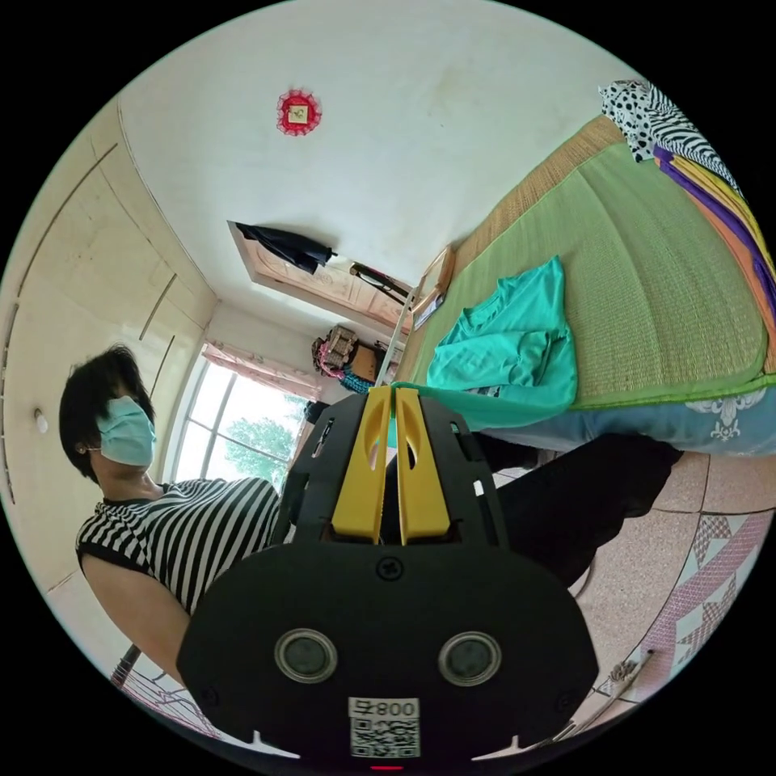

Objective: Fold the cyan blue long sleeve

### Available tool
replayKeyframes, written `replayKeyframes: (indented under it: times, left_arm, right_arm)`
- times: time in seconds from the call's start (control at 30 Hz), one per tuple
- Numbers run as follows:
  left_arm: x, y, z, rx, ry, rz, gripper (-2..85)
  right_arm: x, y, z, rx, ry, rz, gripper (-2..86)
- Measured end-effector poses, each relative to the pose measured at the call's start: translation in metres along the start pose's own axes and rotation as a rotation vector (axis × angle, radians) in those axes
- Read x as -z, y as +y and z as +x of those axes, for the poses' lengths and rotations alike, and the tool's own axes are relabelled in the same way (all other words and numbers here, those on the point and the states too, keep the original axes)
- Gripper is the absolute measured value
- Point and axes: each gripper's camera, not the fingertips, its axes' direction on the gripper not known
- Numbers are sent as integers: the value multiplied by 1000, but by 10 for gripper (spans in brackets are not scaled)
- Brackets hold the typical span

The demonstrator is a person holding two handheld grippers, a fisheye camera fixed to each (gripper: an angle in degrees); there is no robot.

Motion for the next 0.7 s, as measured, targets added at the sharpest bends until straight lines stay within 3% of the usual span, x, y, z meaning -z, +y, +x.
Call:
replayKeyframes:
  times: [0.37,0.7]
  left_arm:
    - [-72,-194,-49,11,-60,-9,26]
    - [-131,-360,-134,120,-201,-46,28]
  right_arm:
    - [-74,-141,69,-1,80,15,4]
    - [-169,-270,189,-132,173,-61,4]
